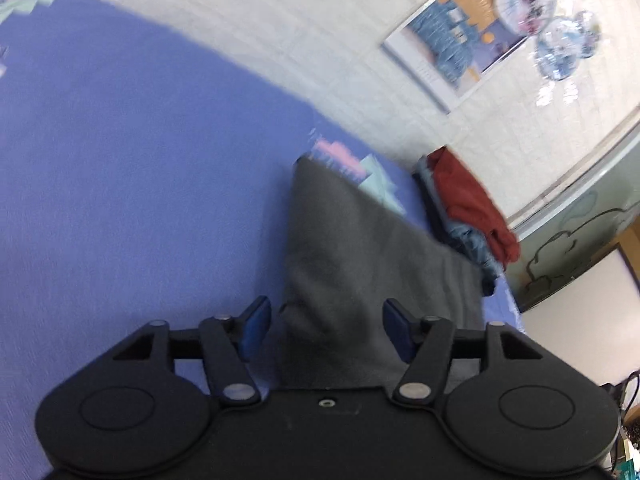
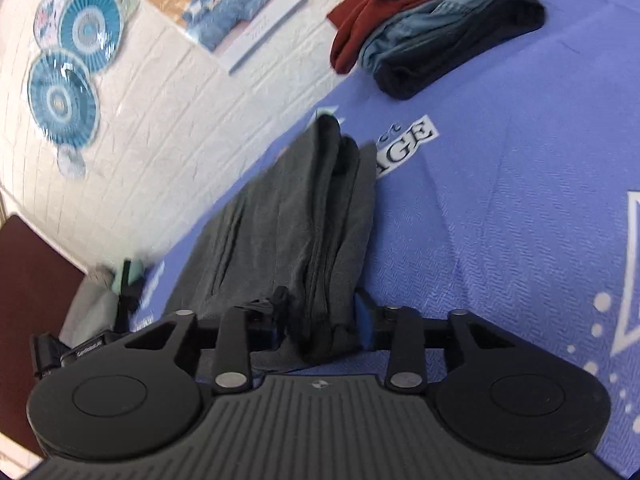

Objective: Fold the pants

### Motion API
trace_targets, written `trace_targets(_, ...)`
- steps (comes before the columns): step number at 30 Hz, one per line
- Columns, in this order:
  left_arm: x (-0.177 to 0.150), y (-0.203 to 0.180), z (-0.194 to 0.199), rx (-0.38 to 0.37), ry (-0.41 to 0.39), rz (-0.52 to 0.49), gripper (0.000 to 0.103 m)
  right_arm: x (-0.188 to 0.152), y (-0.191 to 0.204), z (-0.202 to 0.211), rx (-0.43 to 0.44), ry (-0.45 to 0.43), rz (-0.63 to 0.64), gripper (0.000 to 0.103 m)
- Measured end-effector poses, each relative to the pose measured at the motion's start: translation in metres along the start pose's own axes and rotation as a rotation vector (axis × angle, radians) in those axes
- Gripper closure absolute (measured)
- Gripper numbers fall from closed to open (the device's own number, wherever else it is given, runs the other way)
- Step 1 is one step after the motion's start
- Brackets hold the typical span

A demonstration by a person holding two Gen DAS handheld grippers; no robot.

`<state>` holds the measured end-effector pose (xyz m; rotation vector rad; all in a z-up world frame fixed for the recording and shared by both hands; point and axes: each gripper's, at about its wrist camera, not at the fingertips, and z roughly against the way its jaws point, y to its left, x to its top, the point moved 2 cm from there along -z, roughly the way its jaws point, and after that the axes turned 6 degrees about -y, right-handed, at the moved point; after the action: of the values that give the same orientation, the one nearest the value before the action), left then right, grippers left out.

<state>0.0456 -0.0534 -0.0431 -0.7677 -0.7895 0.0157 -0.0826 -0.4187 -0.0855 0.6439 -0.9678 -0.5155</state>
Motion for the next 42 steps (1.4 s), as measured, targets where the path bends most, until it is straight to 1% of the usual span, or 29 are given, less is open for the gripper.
trace_targets(1, 0.007, -0.003, 0.000, -0.012, -0.013, -0.016, 0.000, 0.002, 0.003, 0.002, 0.011, -0.016, 0.008, 0.014)
trace_targets(2, 0.013, -0.004, -0.003, -0.025, -0.017, -0.027, 0.000, 0.006, 0.007, 0.002, 0.018, -0.044, 0.033, 0.000)
trace_targets(4, 0.022, -0.001, -0.013, -0.047, -0.017, -0.025, 0.000, 0.012, 0.014, 0.000, 0.006, -0.081, 0.093, 0.000)
trace_targets(6, 0.028, 0.004, -0.031, -0.056, 0.029, -0.014, 0.000, 0.018, 0.015, -0.010, -0.018, -0.063, 0.112, 0.000)
trace_targets(8, 0.031, 0.010, -0.049, -0.085, 0.103, 0.006, 0.000, 0.022, 0.010, -0.021, -0.042, -0.039, 0.086, 0.000)
trace_targets(10, 0.031, 0.014, -0.062, -0.090, 0.147, 0.019, 0.000, 0.024, 0.003, -0.029, -0.048, -0.011, 0.063, 0.000)
trace_targets(12, 0.029, 0.017, -0.073, -0.119, 0.191, 0.017, 0.000, 0.026, -0.004, -0.036, -0.047, 0.018, 0.027, 0.000)
trace_targets(13, 0.027, 0.017, -0.077, -0.131, 0.201, 0.021, 0.000, 0.026, -0.009, -0.040, -0.040, 0.036, -0.008, 0.000)
trace_targets(14, 0.026, 0.017, -0.079, -0.140, 0.198, 0.021, 0.000, 0.025, -0.012, -0.043, -0.016, 0.041, -0.042, 0.001)
trace_targets(15, 0.025, 0.016, -0.081, -0.146, 0.194, 0.020, 0.000, 0.025, -0.015, -0.047, 0.008, 0.043, -0.069, 0.006)
trace_targets(19, 0.027, 0.016, -0.094, -0.147, 0.182, 0.049, 0.000, 0.028, -0.018, -0.064, 0.031, 0.053, -0.121, 0.016)
trace_targets(20, 0.027, 0.016, -0.097, -0.136, 0.179, 0.054, 0.000, 0.029, -0.019, -0.067, 0.032, 0.053, -0.128, 0.022)
trace_targets(21, 0.028, 0.014, -0.100, -0.119, 0.182, 0.058, 0.000, 0.029, -0.019, -0.069, 0.032, 0.051, -0.132, 0.032)
trace_targets(22, 0.028, 0.013, -0.100, -0.098, 0.183, 0.064, 0.000, 0.028, -0.020, -0.070, 0.031, 0.050, -0.140, 0.036)
trace_targets(23, 0.028, 0.011, -0.099, -0.090, 0.178, 0.074, 0.000, 0.028, -0.021, -0.070, 0.031, 0.050, -0.148, 0.044)
trace_targets(24, 0.029, 0.009, -0.096, -0.096, 0.169, 0.082, 0.009, 0.028, -0.021, -0.069, 0.035, 0.051, -0.158, 0.055)
trace_targets(25, 0.030, 0.005, -0.092, -0.101, 0.158, 0.079, 0.014, 0.029, -0.021, -0.066, 0.052, 0.049, -0.171, 0.060)
trace_targets(26, 0.032, -0.002, -0.088, -0.104, 0.145, 0.068, 0.015, 0.031, -0.020, -0.063, 0.073, 0.044, -0.184, 0.066)
trace_targets(27, 0.035, -0.009, -0.084, -0.116, 0.132, 0.054, 0.016, 0.033, -0.017, -0.060, 0.091, 0.038, -0.188, 0.068)
trace_targets(30, 0.051, -0.036, -0.073, -0.167, 0.094, 0.021, 0.016, 0.046, -0.004, -0.044, 0.136, 0.000, -0.153, 0.069)
trace_targets(33, 0.075, -0.073, -0.070, -0.237, 0.052, -0.020, 0.016, 0.072, 0.003, -0.026, 0.196, -0.057, -0.143, 0.069)
trace_targets(35, 0.092, -0.104, -0.076, -0.269, 0.031, -0.059, 0.016, 0.095, 0.006, -0.013, 0.226, -0.096, -0.138, 0.069)
trace_targets(38, 0.116, -0.153, -0.091, -0.296, -0.007, -0.123, 0.016, 0.139, 0.011, -0.001, 0.245, -0.147, -0.127, 0.069)
trace_targets(40, 0.130, -0.182, -0.106, -0.321, -0.024, -0.130, 0.016, 0.170, 0.013, 0.007, 0.253, -0.181, -0.106, 0.069)
trace_targets(42, 0.143, -0.204, -0.124, -0.342, -0.026, -0.109, 0.016, 0.203, 0.012, 0.012, 0.256, -0.210, -0.099, 0.069)
